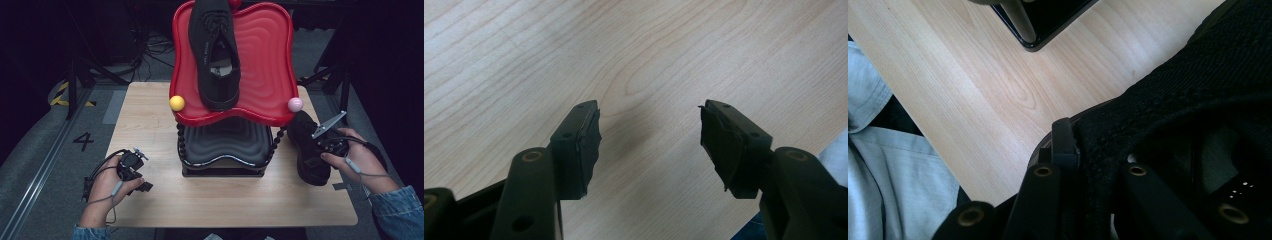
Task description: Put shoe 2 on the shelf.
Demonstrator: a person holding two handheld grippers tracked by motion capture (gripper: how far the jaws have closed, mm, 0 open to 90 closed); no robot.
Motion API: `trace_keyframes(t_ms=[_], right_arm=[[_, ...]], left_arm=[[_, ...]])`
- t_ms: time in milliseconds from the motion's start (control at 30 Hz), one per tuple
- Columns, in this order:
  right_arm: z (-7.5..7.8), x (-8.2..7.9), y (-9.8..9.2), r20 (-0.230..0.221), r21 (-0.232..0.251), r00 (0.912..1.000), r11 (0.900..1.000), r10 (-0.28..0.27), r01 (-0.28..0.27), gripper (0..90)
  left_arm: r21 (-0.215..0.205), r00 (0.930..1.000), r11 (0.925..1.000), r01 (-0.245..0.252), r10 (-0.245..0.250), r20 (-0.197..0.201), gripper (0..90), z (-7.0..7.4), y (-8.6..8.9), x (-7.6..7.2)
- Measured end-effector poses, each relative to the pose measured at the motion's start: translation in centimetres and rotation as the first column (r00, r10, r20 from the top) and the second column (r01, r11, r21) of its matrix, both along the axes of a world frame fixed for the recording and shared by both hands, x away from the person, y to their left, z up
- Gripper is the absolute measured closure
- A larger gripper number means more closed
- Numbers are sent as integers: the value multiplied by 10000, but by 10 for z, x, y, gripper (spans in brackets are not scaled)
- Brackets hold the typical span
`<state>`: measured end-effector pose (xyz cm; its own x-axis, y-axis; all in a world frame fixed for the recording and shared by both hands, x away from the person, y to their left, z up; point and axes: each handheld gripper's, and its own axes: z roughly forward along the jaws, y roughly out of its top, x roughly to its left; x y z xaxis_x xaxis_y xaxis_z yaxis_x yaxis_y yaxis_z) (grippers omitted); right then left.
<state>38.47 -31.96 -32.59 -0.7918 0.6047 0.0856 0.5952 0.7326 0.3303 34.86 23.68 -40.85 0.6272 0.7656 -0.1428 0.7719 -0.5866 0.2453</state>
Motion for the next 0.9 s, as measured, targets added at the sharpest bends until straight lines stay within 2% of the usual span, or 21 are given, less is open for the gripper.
trace_keyframes(t_ms=[200,300,333,467,500,800,900], right_arm=[[25,-2,0,99,143,9999,9999,-55,54,840],[31,-2,1,114,112,9999,9999,-13,12,839],[39,-4,2,183,94,9998,10000,1,-2,837],[54,-6,2,364,4,9993,10000,22,-23,836],[54,-6,2,364,4,9993,10000,22,-23,836],[99,-14,4,913,-118,9958,9999,32,-21,832],[107,-15,4,994,-162,9950,9999,27,-11,832]], left_arm=[[55,10000,10000,40,-40,14,415,0,3,0],[-142,9999,9999,-4,2,-142,424,0,3,-1],[-91,10000,10000,-20,20,-43,423,1,4,-1],[-138,10000,9999,-5,5,-21,421,2,4,-2],[-138,10000,9999,-5,5,-21,420,2,4,-2],[-157,10000,9999,-16,15,-64,415,2,4,-2],[-126,10000,9999,-1,0,-59,414,2,3,-2]])
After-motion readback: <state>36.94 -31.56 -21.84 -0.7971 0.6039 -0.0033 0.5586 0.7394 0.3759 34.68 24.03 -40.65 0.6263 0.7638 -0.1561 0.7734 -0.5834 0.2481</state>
